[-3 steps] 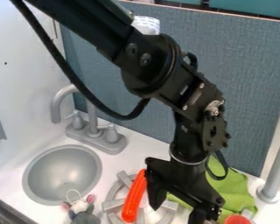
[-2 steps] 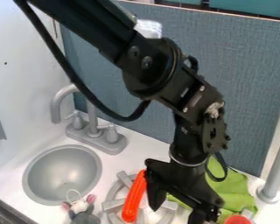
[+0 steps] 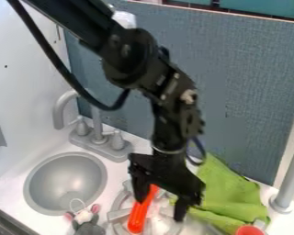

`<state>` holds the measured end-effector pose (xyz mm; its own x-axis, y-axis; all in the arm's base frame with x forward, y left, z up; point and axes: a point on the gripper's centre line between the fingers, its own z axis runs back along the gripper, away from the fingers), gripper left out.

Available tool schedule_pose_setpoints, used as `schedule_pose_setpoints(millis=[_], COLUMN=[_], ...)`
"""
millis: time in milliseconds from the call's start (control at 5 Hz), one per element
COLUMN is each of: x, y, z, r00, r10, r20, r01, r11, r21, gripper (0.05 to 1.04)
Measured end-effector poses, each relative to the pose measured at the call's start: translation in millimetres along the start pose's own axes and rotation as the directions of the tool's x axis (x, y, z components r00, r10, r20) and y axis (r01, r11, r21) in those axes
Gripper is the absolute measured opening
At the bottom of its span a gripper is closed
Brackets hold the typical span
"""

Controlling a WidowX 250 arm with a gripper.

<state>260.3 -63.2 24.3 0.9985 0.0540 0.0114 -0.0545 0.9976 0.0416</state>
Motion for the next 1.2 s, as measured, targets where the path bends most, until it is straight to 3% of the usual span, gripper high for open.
schedule_pose_setpoints(millis=[400, 600, 1200], x=[26.2, 32.0, 47.6], y=[46.6, 54.1, 49.1], z=[-16.0, -30.4, -77.0], r00=[0.984, 0.98, 0.983], r10=[0.171, 0.193, 0.184], r20=[0.046, 0.052, 0.006], r01=[-0.173, -0.196, -0.184], r11=[0.984, 0.979, 0.981], r21=[0.045, 0.05, 0.059], gripper=[1.002, 1.002, 1.002])
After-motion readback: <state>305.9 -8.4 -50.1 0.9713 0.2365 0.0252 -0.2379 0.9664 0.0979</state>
